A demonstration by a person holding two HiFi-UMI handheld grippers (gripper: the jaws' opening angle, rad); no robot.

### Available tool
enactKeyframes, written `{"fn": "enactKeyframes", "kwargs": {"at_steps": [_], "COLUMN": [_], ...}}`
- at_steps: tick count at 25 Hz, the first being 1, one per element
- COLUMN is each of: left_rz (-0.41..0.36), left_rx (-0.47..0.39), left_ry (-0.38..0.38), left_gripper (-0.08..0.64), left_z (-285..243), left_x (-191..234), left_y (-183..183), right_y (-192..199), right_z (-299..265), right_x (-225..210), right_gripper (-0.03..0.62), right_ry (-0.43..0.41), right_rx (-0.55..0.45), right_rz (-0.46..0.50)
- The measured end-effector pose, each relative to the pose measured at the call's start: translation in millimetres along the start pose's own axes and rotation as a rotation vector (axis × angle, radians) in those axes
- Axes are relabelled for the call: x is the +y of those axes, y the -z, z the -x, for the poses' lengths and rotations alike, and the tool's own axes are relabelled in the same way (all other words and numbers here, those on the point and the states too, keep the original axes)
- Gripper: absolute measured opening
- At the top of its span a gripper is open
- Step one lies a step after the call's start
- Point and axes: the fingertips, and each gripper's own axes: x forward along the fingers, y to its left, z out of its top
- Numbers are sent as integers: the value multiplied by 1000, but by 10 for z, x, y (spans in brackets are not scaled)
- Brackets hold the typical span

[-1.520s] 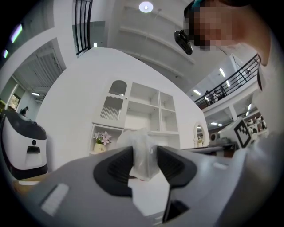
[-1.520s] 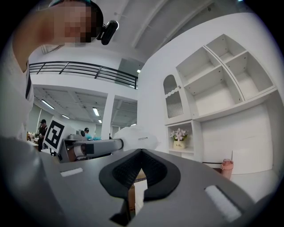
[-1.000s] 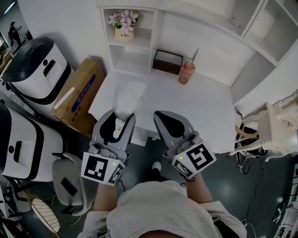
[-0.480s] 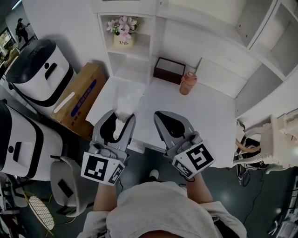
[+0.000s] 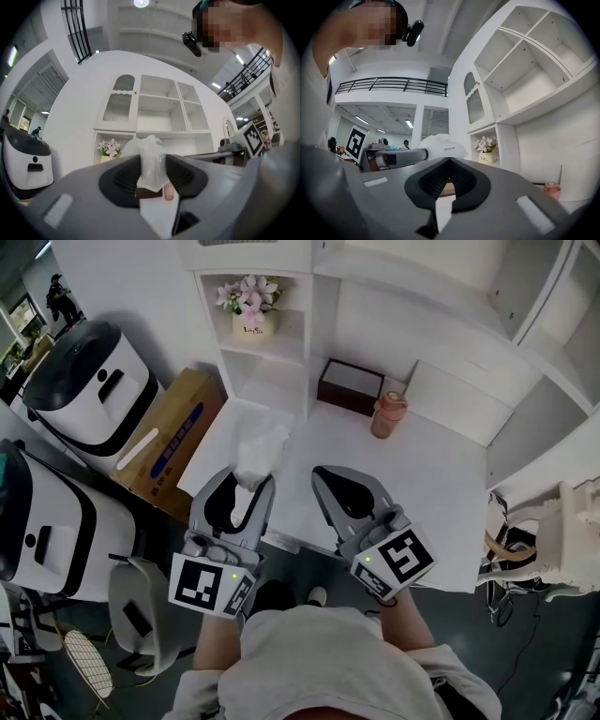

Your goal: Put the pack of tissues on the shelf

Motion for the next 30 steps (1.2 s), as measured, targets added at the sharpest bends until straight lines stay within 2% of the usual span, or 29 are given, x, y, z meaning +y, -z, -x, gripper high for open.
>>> {"fn": "enactKeyframes", "kwargs": {"at_steps": [5,9,20,30], "left_rz": [14,43,66,65], "left_rx": [12,15,18,16], "left_ry": [18,63,160,223], "left_gripper": [163,163,163,163], "left_z": [-144,-354,-989,-1371], "left_x": [155,306,922,1296], "left_y": [95,180,281,353], "right_y": [91,114,143,161], "right_z": [-186,-365,-1042,-1504], "right_x": [-91,-242,-669,-901], "right_gripper": [0,0,0,0], "right_ry": [12,53,162,219], "right_rx": [19,23,32,29], "right_rz": [-8,-3,-7,-2]}}
